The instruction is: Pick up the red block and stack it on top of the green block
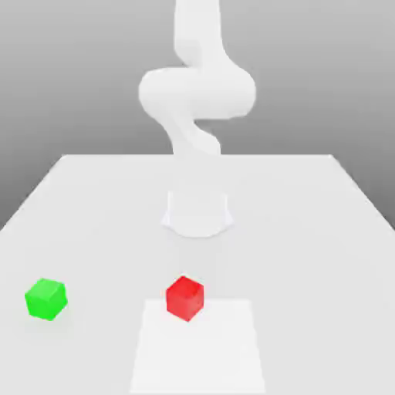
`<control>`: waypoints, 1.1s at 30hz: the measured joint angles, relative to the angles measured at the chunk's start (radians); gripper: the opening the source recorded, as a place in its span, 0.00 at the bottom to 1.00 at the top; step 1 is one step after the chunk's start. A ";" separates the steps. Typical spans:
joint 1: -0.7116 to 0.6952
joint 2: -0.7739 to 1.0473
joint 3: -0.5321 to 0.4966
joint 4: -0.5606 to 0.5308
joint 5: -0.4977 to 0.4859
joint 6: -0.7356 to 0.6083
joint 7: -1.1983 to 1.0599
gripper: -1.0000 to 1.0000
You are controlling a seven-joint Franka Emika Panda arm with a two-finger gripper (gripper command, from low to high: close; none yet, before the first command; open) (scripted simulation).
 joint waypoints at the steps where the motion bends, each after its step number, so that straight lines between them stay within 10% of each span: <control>1: -0.007 0.029 0.002 -0.032 0.006 0.024 0.020 0.50; 16: -0.128 0.509 0.093 -0.528 0.041 0.410 0.393 0.50; 23: -0.120 0.871 0.047 -0.552 -0.073 0.700 0.534 0.50; 24: -0.104 0.902 0.030 -0.548 -0.079 0.726 0.540 0.00; 33: -0.113 0.854 0.044 -0.555 -0.063 0.687 0.528 0.00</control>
